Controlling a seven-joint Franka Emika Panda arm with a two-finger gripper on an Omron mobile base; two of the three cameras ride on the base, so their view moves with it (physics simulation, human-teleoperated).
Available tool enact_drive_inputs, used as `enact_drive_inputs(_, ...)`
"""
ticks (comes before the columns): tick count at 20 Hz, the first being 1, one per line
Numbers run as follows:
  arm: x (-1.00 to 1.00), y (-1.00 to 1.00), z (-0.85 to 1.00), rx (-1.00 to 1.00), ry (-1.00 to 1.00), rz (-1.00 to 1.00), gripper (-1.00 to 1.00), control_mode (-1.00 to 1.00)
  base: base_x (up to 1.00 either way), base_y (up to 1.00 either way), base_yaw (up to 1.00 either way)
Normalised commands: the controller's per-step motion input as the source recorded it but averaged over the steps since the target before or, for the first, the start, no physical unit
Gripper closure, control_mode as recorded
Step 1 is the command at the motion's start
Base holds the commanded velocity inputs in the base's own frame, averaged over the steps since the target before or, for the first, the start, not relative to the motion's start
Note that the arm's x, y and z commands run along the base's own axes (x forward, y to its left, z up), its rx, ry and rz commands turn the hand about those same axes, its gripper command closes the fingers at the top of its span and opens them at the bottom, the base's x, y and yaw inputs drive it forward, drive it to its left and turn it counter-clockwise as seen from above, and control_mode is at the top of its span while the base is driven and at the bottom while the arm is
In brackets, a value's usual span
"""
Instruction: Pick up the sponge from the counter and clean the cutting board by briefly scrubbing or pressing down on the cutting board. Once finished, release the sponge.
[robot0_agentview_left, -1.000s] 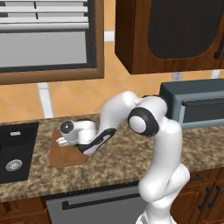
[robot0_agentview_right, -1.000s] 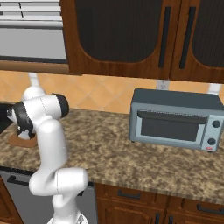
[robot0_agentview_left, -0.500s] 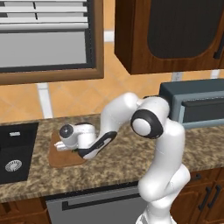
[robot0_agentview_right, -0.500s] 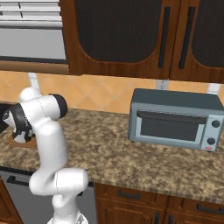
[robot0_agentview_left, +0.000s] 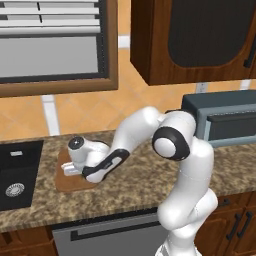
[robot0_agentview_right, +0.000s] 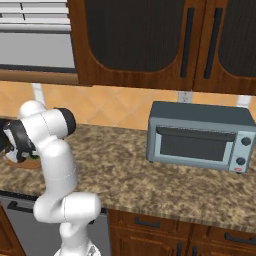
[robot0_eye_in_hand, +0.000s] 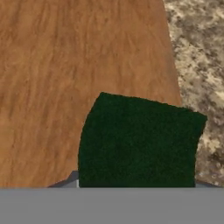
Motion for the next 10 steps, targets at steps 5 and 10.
enact_drive_inputs(5,-1.00,0.00,-0.63,0.00,0.14,0.00,1.00,-1.00,0.00,0.00,0.00)
enact_drive_inputs(10,-1.00,-0.01,-0.48,0.00,0.08,0.00,1.00,-1.00,0.00,0.00,0.00)
